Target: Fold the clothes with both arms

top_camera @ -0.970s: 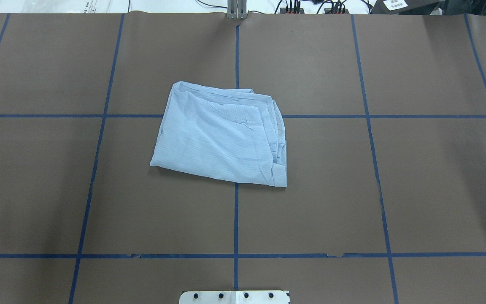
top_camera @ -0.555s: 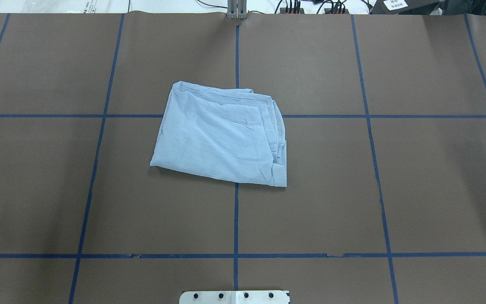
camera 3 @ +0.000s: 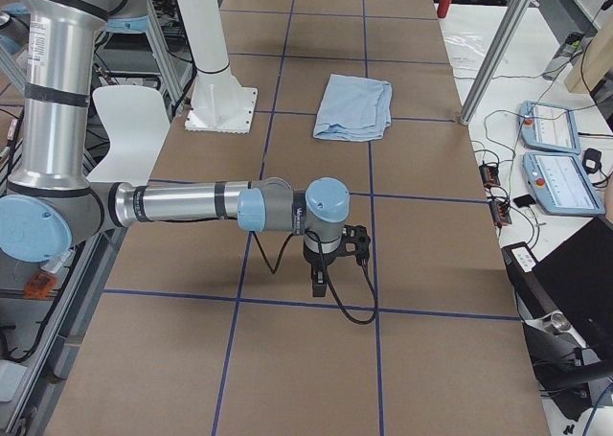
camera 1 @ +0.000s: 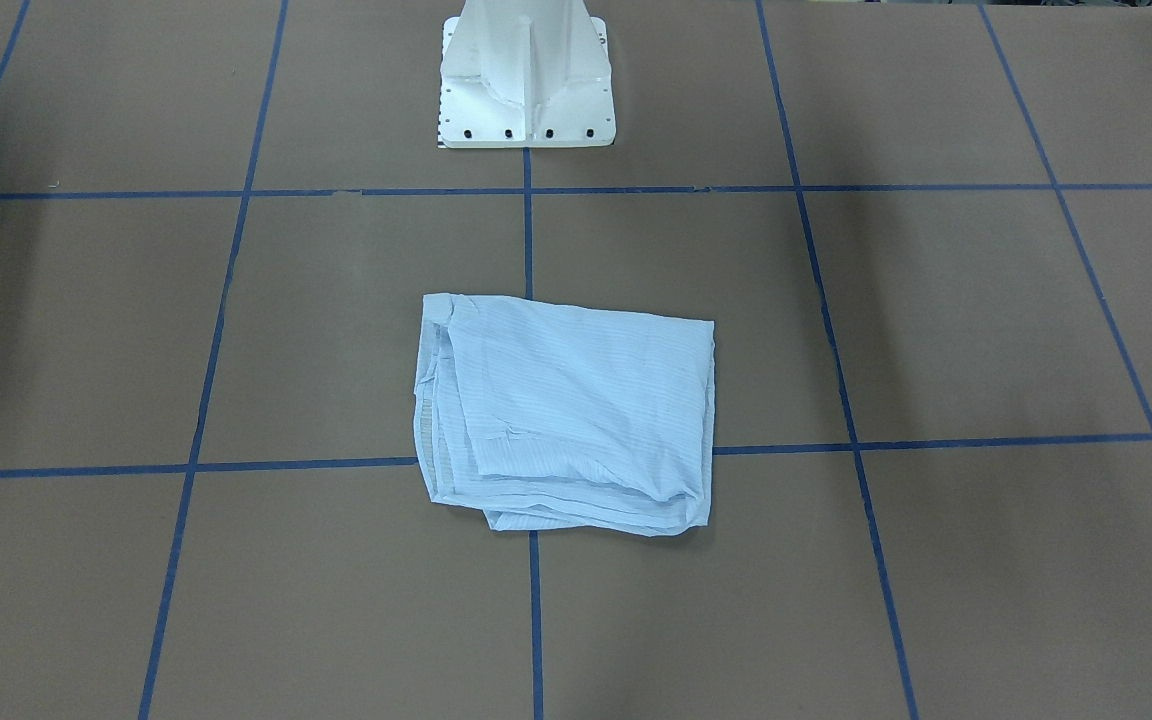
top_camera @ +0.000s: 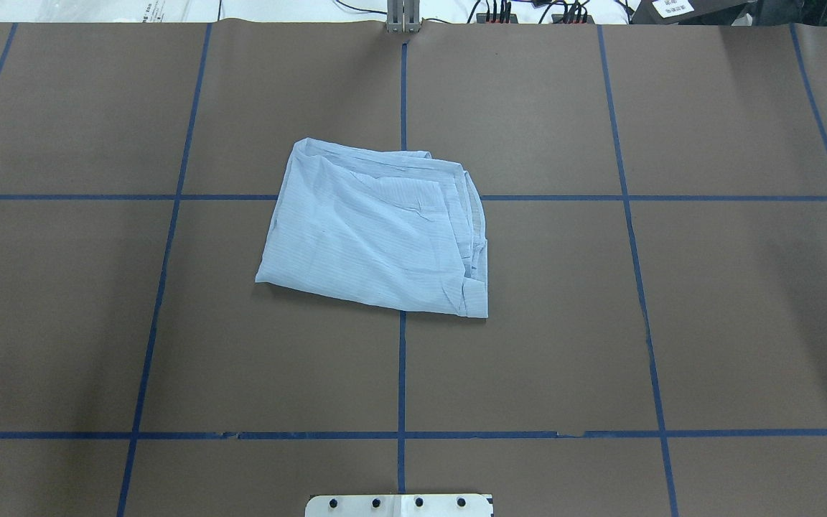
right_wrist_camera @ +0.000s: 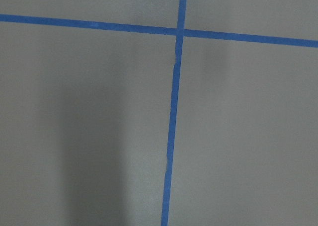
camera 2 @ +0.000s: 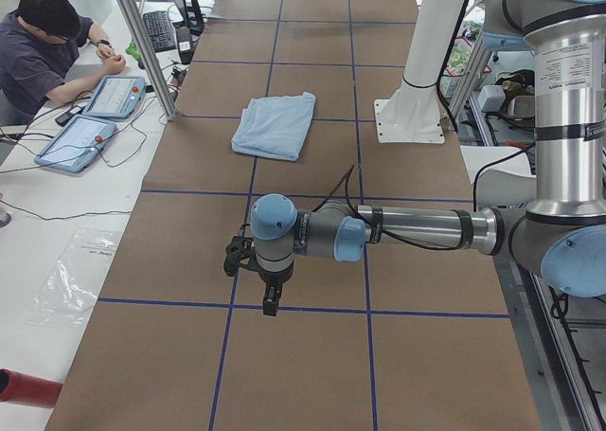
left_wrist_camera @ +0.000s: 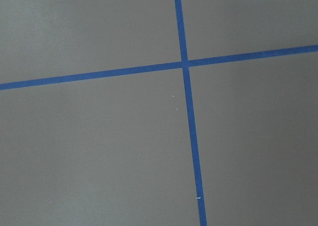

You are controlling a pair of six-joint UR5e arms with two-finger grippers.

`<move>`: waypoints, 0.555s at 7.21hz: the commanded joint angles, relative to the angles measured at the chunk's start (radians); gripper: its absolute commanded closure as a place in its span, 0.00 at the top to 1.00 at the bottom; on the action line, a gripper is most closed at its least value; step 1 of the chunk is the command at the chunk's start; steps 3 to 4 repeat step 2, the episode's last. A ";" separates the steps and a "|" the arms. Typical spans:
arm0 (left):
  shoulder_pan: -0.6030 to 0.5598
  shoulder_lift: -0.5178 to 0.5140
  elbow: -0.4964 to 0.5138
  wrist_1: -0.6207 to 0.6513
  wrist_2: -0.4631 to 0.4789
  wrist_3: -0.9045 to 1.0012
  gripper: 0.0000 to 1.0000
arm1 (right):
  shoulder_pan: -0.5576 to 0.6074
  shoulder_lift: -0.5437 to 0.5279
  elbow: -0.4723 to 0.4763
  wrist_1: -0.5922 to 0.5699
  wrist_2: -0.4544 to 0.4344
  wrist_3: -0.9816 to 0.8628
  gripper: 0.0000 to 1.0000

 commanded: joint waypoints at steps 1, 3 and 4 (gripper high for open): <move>0.000 0.004 0.000 0.000 0.000 0.000 1.00 | -0.001 0.001 0.000 0.000 0.000 0.000 1.00; 0.000 0.005 0.000 0.000 0.000 0.000 1.00 | -0.001 0.001 0.000 0.000 0.002 0.000 1.00; 0.000 0.005 0.000 0.000 0.000 0.000 1.00 | -0.001 0.001 0.000 0.000 0.002 0.000 1.00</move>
